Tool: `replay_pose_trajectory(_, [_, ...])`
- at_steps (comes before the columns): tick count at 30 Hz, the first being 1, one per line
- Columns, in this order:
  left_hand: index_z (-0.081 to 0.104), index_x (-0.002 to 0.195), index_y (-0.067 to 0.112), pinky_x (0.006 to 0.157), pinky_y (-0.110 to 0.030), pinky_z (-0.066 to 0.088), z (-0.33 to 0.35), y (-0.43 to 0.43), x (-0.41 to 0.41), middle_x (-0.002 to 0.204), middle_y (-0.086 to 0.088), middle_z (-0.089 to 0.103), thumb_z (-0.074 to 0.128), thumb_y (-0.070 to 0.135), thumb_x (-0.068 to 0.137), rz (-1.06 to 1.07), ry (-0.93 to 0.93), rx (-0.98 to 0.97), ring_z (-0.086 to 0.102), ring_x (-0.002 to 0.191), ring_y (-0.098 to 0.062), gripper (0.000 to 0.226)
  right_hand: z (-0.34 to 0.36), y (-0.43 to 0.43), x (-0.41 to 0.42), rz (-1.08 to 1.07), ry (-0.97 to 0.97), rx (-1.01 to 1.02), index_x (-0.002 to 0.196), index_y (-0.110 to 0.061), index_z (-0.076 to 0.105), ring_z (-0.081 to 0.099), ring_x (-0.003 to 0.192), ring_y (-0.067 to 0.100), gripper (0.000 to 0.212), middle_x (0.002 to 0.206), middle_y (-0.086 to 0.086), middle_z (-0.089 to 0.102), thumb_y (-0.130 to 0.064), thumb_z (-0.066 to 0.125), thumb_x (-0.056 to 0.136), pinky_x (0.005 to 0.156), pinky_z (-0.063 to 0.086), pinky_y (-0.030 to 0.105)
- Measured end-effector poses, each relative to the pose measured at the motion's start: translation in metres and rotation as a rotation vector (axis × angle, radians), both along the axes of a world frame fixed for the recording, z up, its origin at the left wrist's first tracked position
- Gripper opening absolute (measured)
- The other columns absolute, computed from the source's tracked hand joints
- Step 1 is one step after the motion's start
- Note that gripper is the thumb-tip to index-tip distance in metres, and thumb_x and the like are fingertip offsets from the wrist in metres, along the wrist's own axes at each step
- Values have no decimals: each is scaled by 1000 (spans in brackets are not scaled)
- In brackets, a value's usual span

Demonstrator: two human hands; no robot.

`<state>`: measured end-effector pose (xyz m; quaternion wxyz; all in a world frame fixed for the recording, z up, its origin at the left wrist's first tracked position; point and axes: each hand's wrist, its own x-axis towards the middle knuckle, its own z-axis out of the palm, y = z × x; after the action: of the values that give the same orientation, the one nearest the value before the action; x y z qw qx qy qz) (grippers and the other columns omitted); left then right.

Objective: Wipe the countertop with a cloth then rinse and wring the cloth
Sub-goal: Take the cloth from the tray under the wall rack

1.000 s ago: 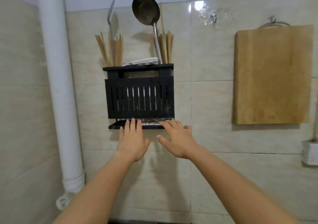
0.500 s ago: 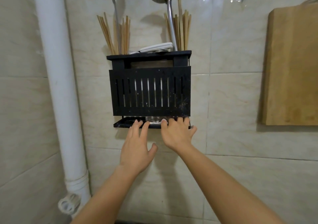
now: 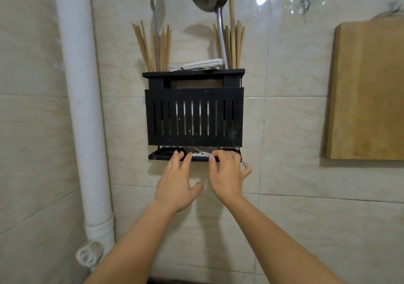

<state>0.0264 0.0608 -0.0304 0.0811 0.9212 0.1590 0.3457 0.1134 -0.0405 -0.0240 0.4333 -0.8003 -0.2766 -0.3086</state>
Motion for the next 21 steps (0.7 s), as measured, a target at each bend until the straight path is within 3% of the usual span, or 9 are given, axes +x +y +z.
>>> replay_pose_trajectory(3, [13, 150, 27, 107, -33, 33, 2, 0, -1, 158, 3, 5, 57, 44, 83, -5, 16, -20, -6, 145, -10, 82, -5, -6, -1, 17, -71, -148, 118, -33, 57, 30, 127, 13, 27, 128, -11, 53, -35, 39, 97, 104, 10, 45])
replay_pose_trajectory(7, [11, 150, 28, 105, -33, 35, 3, -1, -1, 159, 4, 4, 58, 44, 84, 0, 26, -30, -7, 145, -10, 83, 6, -6, -6, 17, 3, -278, 130, -38, 54, 20, 133, 17, 41, 140, -6, 42, -50, 36, 95, 106, 4, 50])
replay_pose_trajectory(13, [11, 150, 28, 103, -34, 37, 5, -1, -3, 158, 4, 3, 61, 44, 83, 1, 49, -34, -5, 146, -11, 85, 19, -2, -12, 81, 83, -352, 134, -21, 52, 16, 139, 15, 51, 146, -11, 37, -48, 36, 93, 110, -1, 60])
replay_pose_trajectory(21, [12, 151, 29, 101, -35, 39, 5, 1, -4, 158, 6, 3, 60, 44, 84, -7, 50, -60, -6, 145, -10, 84, 12, -22, -24, 305, 10, -242, 137, -18, 48, 15, 137, 3, 50, 145, -14, 34, -38, 44, 92, 115, -6, 45])
